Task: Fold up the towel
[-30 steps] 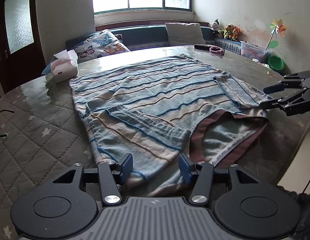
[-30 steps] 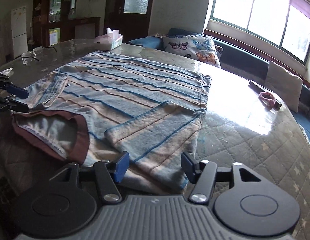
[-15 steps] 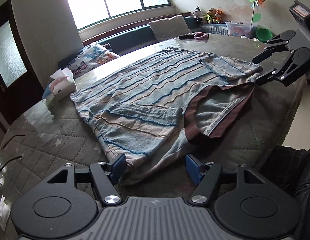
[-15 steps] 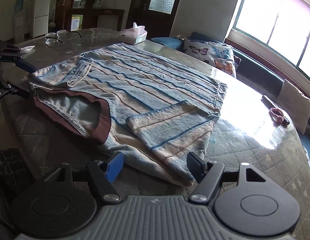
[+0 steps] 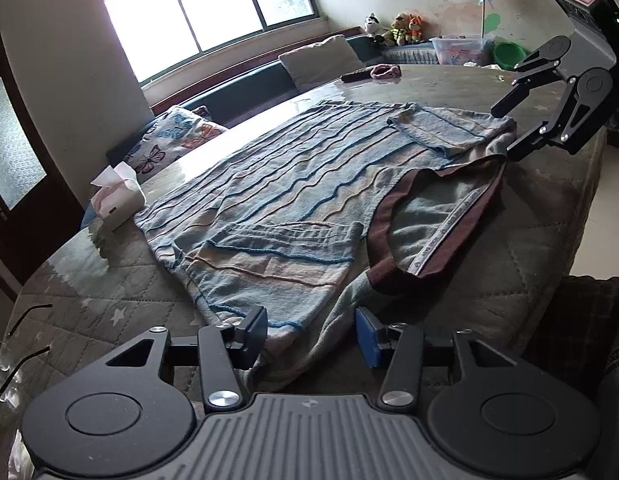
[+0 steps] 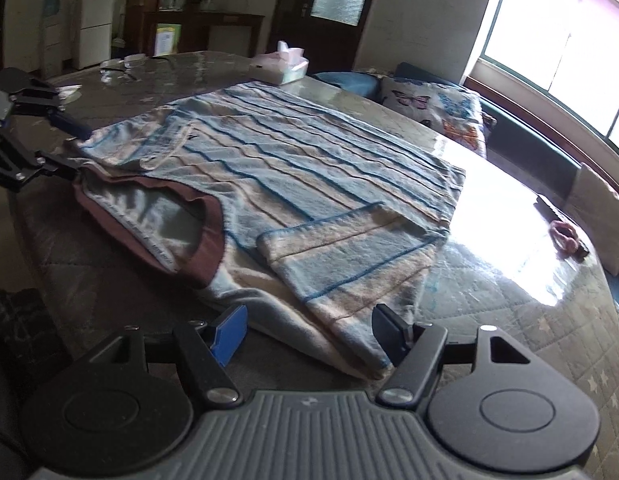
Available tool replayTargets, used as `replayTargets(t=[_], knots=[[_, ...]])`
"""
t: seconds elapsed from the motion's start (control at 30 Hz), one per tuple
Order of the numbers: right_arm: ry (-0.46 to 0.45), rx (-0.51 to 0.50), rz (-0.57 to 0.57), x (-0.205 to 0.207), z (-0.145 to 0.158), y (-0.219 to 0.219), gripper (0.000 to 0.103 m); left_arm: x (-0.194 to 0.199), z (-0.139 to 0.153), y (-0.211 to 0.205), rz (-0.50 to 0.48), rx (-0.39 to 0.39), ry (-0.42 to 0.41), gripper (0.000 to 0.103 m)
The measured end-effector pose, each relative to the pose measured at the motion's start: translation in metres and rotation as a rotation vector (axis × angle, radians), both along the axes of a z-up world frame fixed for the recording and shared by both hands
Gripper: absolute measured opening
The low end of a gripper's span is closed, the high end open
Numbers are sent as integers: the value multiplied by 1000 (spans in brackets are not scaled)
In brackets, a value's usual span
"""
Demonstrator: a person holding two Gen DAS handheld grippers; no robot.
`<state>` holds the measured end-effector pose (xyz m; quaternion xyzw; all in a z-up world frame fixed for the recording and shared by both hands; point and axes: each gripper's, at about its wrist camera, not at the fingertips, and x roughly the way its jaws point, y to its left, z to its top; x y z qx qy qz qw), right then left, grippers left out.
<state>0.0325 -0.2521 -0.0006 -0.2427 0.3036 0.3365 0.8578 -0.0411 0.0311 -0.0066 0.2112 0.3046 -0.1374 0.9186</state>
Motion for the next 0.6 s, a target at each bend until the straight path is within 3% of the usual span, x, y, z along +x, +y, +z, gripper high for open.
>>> replayTargets(t=[0.03, 0.2, 0.27, 0.33, 0.4, 0.6], knots=[[-3, -4, 14, -1, -1, 1, 71, 1, 0, 0, -1, -3, 0, 50], [4, 15, -5, 11, -7, 3, 70, 10, 0, -2, 11, -17, -3, 24], [-14, 9, -33, 18, -7, 2, 62, 13, 1, -2, 28, -22, -17, 21], [-8, 14, -44, 24, -7, 2, 58, 16, 3, -2, 37, -26, -27, 21], [-1, 17, -39, 25, -7, 1, 46, 15, 3, -2, 36, -15, -30, 23], [2, 18, -16, 18, -7, 1, 31, 9, -4, 2, 32, 30, -22, 26]])
